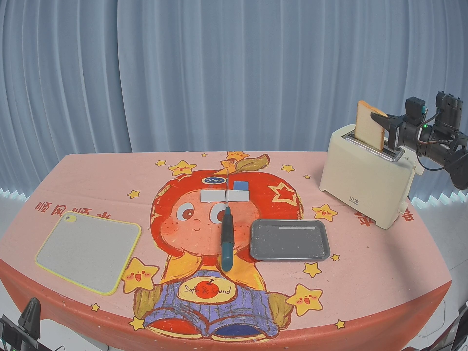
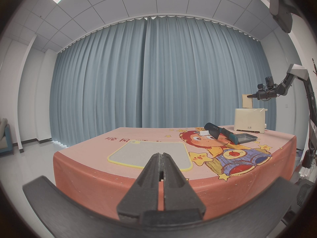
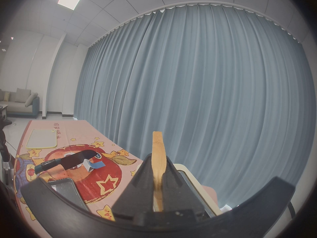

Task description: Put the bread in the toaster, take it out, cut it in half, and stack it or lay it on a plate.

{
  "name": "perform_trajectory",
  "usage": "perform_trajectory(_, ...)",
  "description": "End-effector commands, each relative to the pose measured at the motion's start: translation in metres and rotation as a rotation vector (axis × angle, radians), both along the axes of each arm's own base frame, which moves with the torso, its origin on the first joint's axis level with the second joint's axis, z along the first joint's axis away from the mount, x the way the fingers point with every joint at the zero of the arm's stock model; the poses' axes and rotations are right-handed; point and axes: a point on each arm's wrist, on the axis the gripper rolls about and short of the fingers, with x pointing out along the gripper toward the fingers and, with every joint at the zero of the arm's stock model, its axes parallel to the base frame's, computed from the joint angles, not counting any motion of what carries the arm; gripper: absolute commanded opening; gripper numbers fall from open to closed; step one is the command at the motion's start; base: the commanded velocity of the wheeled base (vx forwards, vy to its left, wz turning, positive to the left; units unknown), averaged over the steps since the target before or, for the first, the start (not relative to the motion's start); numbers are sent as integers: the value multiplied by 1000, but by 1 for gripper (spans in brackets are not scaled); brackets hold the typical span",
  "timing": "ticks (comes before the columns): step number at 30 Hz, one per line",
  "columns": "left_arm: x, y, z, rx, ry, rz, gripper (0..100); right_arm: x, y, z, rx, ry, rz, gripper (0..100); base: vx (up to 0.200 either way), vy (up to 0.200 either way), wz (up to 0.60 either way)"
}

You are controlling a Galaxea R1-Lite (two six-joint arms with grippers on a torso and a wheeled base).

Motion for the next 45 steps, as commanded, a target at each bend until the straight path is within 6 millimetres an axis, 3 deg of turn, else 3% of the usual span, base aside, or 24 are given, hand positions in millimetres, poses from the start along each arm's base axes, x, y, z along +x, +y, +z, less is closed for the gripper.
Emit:
perform_trajectory(1,0,0,-5,0,1,1,0,-11,0,14,2,-40,3,0,0,0,0)
perform_trajectory(12,0,0,-5,0,1,1,0,-34,-1,33,7,-96,6,0,0,0,0)
perform_trajectory(18,0,0,-5,0,1,1,0,-62,11,31,69,-57,42,0,0,0,0)
perform_trajectory(35,0,0,-5,0,1,1,0,-144,19,-17,165,130,70,0,0,0,0)
perform_trajectory(45,0,0,-5,0,1,1,0,-159,18,-32,173,177,72,0,-120,0,0)
